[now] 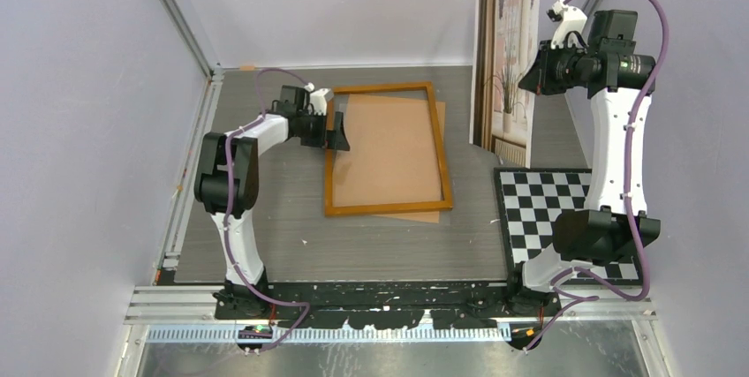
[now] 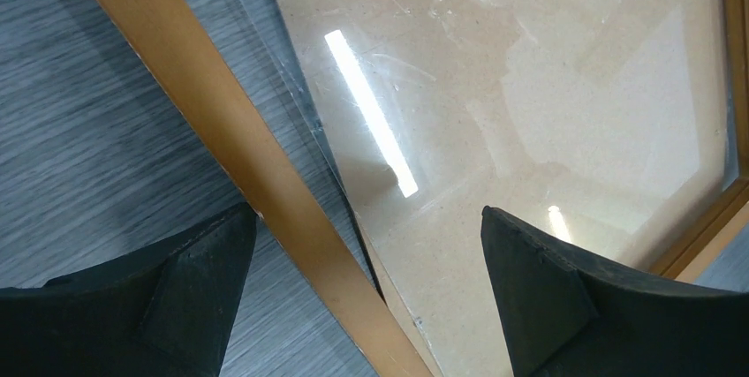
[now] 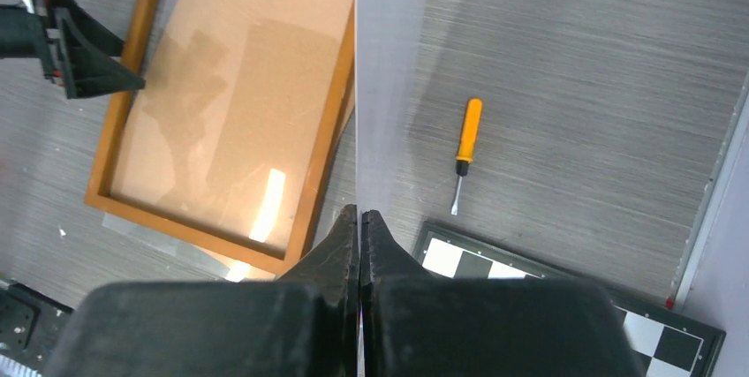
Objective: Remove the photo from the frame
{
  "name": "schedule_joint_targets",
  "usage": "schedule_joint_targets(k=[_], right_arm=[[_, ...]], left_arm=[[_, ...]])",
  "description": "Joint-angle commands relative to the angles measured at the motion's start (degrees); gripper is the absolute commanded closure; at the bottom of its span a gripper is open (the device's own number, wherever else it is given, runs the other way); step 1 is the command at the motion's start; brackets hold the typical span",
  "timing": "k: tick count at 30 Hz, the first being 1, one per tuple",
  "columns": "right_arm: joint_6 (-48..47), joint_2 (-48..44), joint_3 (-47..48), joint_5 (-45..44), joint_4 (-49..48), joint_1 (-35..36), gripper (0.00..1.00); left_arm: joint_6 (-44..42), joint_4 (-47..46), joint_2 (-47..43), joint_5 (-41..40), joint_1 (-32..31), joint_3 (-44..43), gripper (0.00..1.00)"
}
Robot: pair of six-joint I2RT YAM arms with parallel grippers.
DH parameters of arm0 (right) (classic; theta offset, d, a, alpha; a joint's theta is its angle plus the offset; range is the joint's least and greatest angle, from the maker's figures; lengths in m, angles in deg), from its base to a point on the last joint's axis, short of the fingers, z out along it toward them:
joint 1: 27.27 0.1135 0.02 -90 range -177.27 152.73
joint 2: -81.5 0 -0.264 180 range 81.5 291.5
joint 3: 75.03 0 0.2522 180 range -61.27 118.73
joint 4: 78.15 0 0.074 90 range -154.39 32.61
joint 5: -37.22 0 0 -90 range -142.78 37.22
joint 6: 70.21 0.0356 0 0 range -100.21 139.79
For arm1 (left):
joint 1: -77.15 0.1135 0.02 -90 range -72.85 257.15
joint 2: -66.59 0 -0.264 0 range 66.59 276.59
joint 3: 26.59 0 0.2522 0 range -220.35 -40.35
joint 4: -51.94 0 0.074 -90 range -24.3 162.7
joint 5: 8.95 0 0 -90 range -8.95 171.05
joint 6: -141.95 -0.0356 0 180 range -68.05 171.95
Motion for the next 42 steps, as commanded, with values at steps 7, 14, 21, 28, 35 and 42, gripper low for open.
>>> schedule_joint_targets(k=[7,14,21,28,35,42], right_arm=[[6.6,-2.4,6.8,10.8,0.9,3.2,0.99],[13.0,-0.4,6.8,11.1,-2.6,14.2,1.0],[19.6,5.2,10.6,10.9,-6.1,24.3,1.0],[25.8,9.9,11.2,15.4,-11.3,26.1,1.0],[25.4,17.7,1.4,12.1,-13.3,25.1,1.0],[21.8,29.2,2.6,8.2,-11.7,22.4,0.99]], left_arm=[[-2.7,5.1,-3.8,-0.4,0.7,-3.5,0.0],[-2.2,7.7,-15.5,0.1,6.8,0.8,0.0],[-4.8,10.6,-30.0,-0.6,9.3,8.5,0.0],[-8.6,11.6,-39.5,-5.4,9.6,12.2,0.0],[-8.5,11.9,-39.9,-5.8,10.0,12.3,0.0],[-9.0,11.5,-39.9,-5.9,10.0,14.2,0.0]])
